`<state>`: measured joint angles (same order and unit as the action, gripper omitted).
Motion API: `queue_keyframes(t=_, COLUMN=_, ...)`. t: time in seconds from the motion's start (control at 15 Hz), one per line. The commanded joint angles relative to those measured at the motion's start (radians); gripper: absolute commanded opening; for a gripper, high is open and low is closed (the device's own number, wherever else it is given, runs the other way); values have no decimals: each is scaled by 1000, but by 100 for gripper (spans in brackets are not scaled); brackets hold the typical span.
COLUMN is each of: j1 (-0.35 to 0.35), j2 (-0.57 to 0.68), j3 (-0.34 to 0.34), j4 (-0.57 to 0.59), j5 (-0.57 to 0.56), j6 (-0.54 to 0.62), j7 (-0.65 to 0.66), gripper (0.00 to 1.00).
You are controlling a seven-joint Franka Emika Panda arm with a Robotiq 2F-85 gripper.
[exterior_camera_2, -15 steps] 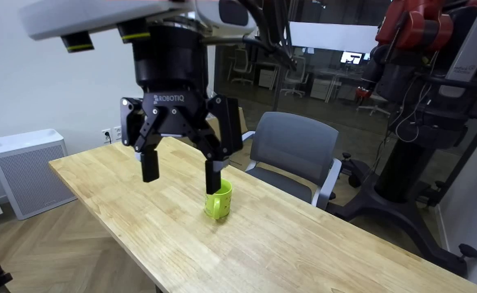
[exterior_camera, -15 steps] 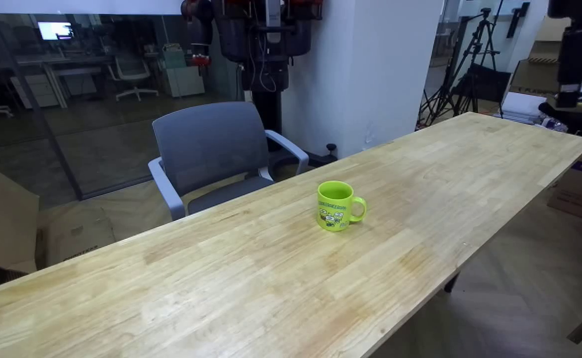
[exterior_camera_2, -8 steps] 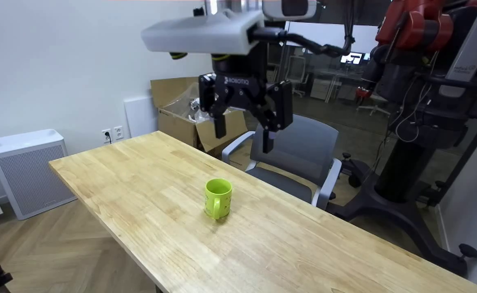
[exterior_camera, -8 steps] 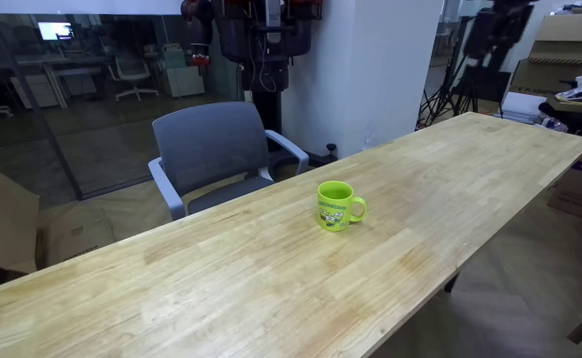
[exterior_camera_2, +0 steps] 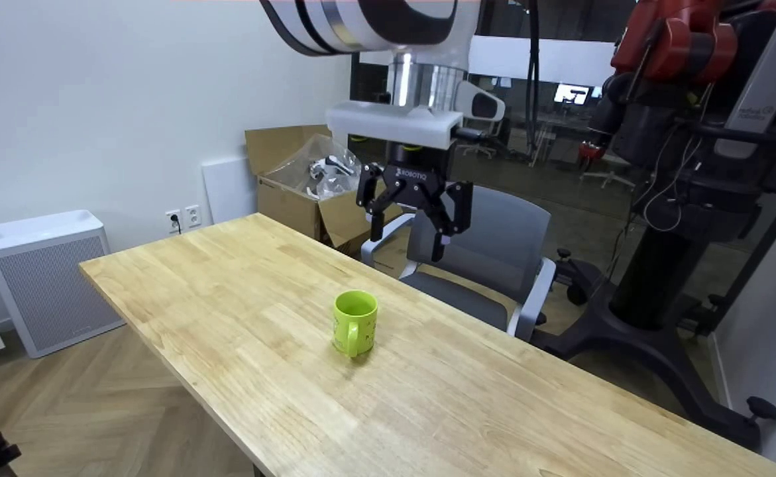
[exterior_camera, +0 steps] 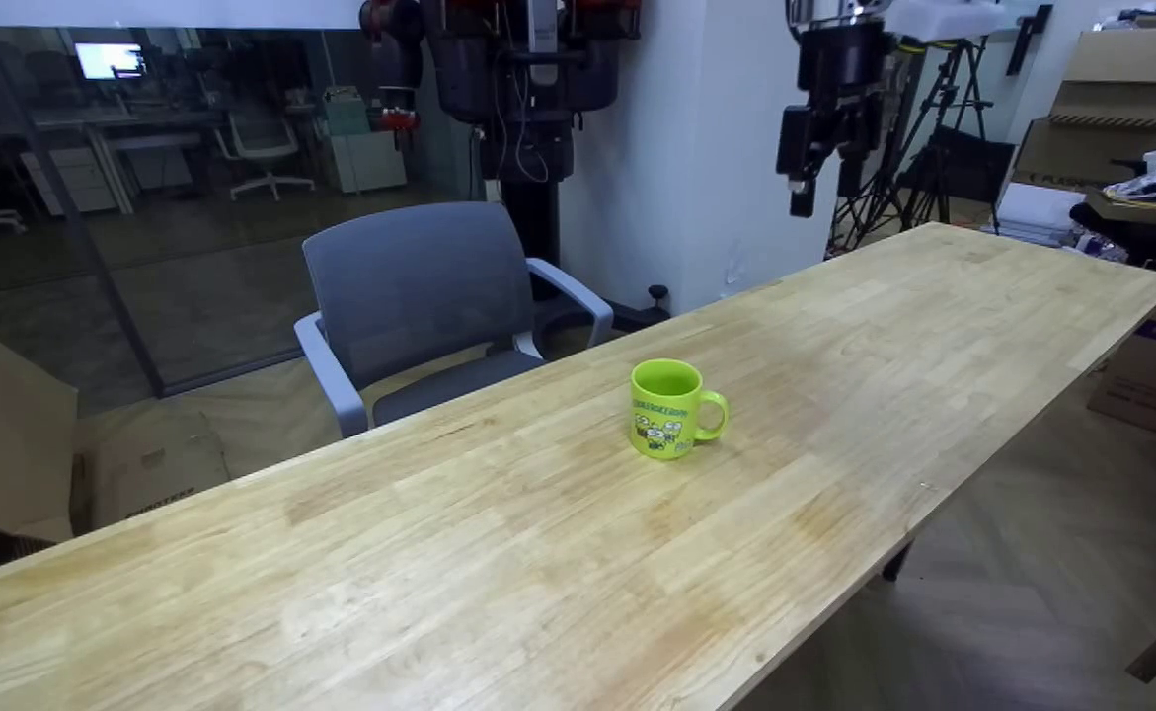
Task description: Move the yellow mug to the front of the table
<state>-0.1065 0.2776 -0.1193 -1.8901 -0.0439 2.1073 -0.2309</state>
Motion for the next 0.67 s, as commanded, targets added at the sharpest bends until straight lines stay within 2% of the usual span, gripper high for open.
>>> queue_keyframes(t=0.0, j1=-12, j2=25, j3=15, j4=28, j5=-9, j6=-12, j7=4, gripper=100)
queue_keyframes(t=0.13, j1=-13, j2=43, j3=15, j4=51, j5=-15, j6=-24, j7=4, gripper=100)
queue_keyframes(t=0.27, j1=10, j2=72, j3=16, j4=70, j5=-45, j6=0, j7=59, gripper=100)
queue_keyframes(t=0.6, j1=53, j2=190, j3=71, j4=114, j5=-26, j6=206, j7=106, gripper=100)
